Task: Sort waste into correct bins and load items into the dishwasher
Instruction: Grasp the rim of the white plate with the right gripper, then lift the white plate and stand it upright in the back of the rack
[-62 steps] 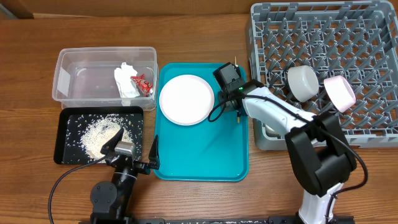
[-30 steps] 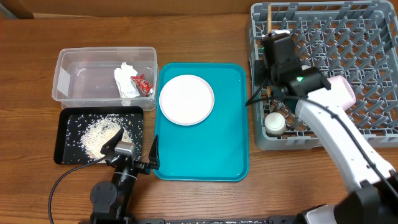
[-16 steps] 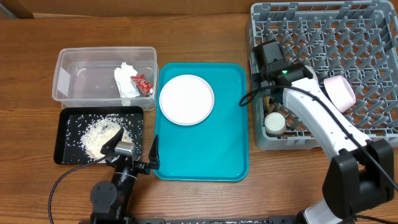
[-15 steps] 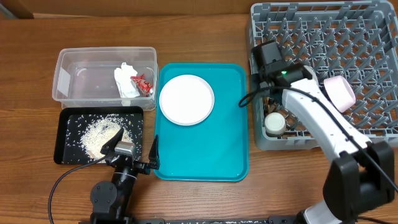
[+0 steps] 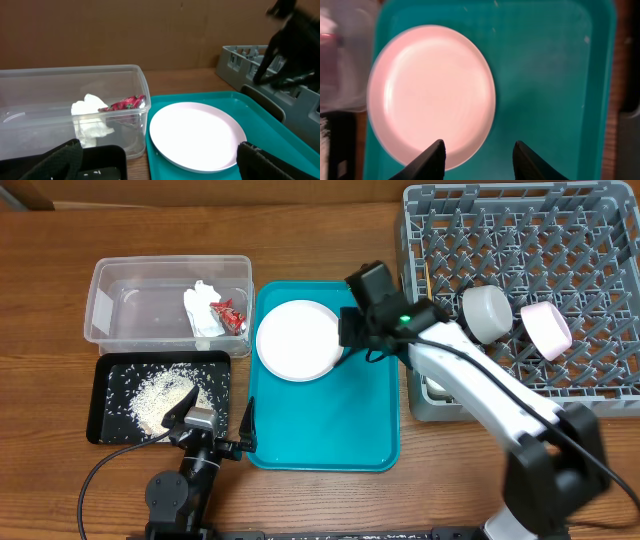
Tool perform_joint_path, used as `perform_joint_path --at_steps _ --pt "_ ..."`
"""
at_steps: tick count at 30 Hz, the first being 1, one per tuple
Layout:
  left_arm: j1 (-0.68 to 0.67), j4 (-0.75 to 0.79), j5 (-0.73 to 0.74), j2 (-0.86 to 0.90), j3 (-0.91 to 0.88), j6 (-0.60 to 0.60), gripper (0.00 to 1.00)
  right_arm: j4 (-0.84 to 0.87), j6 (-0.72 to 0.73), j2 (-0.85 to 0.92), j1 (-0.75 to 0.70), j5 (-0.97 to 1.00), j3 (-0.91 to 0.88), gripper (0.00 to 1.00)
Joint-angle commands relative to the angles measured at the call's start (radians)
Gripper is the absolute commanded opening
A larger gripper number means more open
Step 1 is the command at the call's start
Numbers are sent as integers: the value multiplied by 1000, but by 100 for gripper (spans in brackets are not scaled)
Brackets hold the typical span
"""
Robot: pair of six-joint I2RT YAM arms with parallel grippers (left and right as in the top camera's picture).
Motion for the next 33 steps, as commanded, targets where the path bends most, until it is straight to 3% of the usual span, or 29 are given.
perform_joint_path --at_steps 1,8,13,15,22,27,33 --pt "6 0 11 -10 -3 16 100 17 157 93 -7 -9 -25 45" --pt "6 0 11 -10 -3 16 100 73 186 210 -7 -72 -25 44" --pt "6 0 11 -10 -3 16 100 59 185 244 -7 -72 -25 21" --pt "6 0 11 -10 -3 16 100 44 185 243 -8 -72 -24 4" --pt "6 0 11 -10 -3 16 100 -35 97 96 -50 -22 19 4" --pt "6 0 11 -10 -3 16 100 -69 -27 -174 -74 267 47 4" --pt "6 0 11 -10 -3 16 100 -44 -133 -365 -76 901 47 4"
